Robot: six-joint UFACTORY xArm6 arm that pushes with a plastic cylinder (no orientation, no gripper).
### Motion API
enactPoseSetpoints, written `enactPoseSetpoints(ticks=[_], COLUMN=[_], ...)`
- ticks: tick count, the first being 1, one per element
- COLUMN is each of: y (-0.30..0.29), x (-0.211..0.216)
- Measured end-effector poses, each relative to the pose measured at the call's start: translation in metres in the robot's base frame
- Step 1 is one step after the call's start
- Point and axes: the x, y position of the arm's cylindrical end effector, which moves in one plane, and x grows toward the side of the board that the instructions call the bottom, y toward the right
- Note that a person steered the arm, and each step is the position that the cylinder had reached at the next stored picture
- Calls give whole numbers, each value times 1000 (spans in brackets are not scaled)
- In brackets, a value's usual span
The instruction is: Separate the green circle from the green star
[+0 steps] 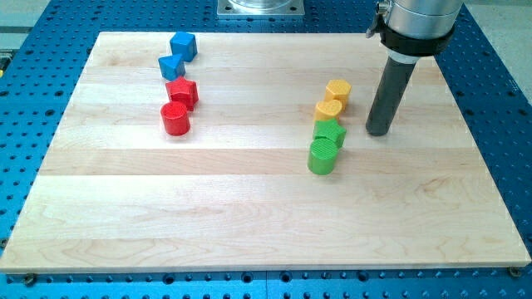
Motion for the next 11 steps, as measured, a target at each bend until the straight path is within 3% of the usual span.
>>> enactPoseSetpoints(ticks=[3, 4, 5, 6, 7, 8, 11], y=[4, -37, -89, -153, -149, -59, 15], x=[14, 115, 170, 104, 46, 84, 56])
